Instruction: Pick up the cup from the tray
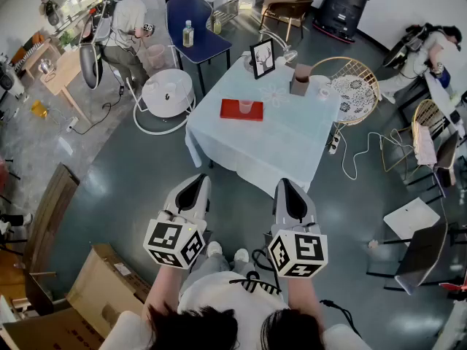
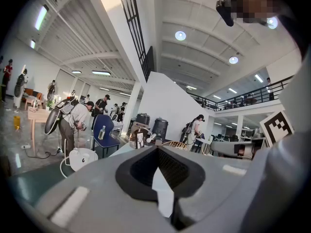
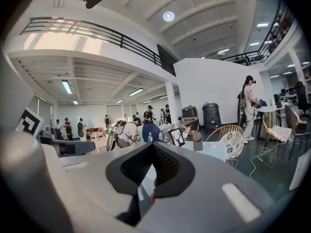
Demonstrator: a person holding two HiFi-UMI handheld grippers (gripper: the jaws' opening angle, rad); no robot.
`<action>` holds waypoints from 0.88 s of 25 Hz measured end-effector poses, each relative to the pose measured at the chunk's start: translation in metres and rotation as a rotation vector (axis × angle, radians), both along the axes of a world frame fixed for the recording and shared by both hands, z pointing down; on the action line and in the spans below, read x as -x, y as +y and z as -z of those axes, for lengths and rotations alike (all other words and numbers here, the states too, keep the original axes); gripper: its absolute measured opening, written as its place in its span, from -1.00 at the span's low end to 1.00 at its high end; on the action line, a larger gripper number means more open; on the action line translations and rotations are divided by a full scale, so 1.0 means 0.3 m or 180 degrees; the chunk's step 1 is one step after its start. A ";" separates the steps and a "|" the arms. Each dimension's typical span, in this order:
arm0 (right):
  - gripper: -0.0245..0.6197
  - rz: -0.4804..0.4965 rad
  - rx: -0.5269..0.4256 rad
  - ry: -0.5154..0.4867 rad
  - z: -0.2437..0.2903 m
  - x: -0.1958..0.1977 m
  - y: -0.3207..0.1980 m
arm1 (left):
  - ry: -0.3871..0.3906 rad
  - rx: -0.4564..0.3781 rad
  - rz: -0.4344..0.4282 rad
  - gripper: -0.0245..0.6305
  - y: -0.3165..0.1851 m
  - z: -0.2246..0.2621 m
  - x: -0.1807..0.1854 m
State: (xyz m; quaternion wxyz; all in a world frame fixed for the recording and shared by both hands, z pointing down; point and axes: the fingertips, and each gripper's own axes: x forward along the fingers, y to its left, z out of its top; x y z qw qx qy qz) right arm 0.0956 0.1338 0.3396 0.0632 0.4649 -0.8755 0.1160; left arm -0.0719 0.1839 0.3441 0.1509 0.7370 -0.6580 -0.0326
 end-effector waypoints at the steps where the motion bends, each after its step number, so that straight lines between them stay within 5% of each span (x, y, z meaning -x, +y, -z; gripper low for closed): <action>1: -0.85 0.0004 0.0002 -0.0007 0.001 -0.001 0.002 | 0.0000 -0.0005 -0.0005 -0.93 0.001 0.001 -0.002; 22: -0.84 0.0125 0.0073 -0.0155 -0.017 -0.007 -0.004 | 0.0001 0.0034 0.0012 -0.93 0.000 -0.016 -0.025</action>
